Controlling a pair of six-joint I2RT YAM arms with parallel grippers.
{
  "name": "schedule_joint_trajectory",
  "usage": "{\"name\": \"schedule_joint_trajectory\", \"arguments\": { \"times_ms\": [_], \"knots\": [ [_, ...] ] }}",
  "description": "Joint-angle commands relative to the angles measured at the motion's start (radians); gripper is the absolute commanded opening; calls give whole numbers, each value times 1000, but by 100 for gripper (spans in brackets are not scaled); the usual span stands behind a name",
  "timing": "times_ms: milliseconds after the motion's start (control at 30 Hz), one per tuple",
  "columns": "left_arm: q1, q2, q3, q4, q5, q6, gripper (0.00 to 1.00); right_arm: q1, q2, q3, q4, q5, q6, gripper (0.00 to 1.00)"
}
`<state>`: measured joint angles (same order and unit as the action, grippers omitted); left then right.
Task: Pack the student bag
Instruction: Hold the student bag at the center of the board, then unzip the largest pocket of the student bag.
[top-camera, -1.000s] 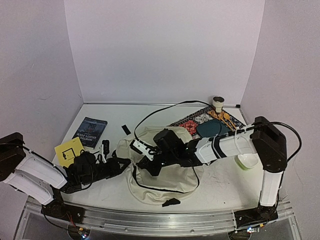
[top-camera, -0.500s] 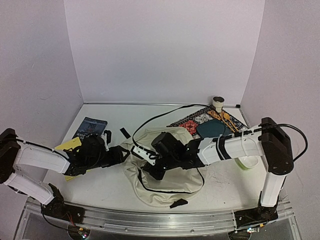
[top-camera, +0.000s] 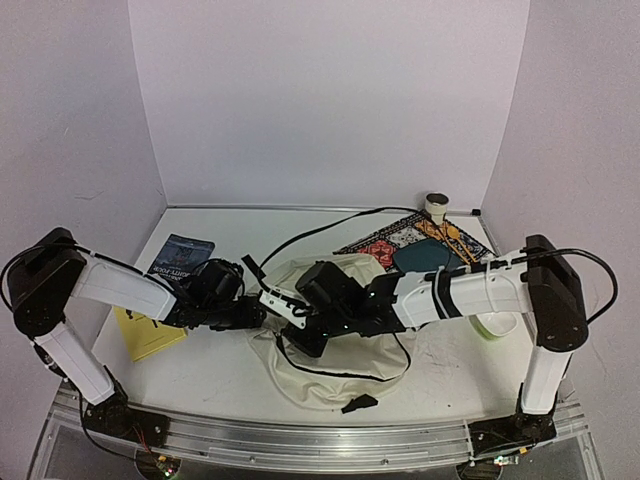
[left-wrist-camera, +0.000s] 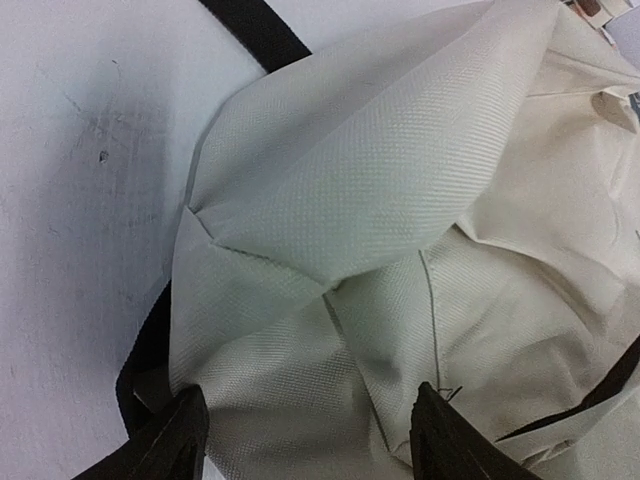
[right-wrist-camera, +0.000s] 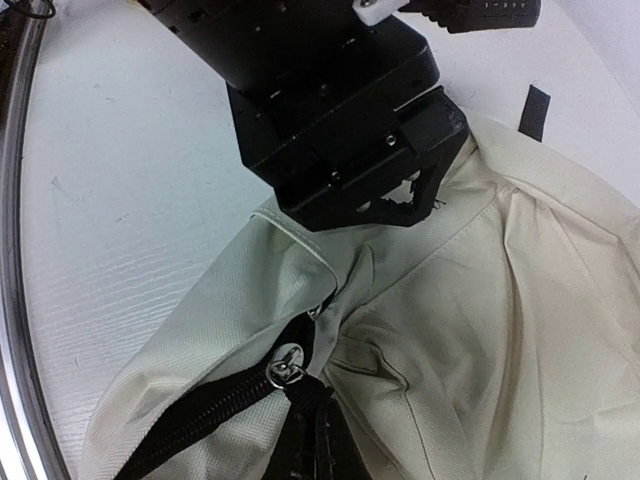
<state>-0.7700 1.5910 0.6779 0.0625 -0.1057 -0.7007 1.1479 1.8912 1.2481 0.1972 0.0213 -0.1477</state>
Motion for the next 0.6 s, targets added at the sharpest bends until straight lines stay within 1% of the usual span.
{"name": "schedule_joint_trajectory", "arguments": {
  "times_ms": [0, 133, 233, 367, 467, 567],
  "knots": [
    [18, 13, 18, -94, -92, 16, 71, 14, -33, 37, -41, 48, -20, 0],
    [17, -62, 7, -99, -91, 4, 72, 20, -34, 29, -41, 55, -23, 0],
    [17, -141, -9, -103, -119, 9, 73, 22, -26, 36, -42, 60, -25, 0],
    [17, -217, -10, -107, -139, 66, 75, 24, -21, 46, -41, 62, -32, 0],
    [18, -217, 3, -109, -143, 147, 76, 24, -21, 53, -41, 63, -35, 0],
    [18, -177, 23, -110, -131, 208, 77, 24, -21, 56, -41, 63, -36, 0]
  ]
}}
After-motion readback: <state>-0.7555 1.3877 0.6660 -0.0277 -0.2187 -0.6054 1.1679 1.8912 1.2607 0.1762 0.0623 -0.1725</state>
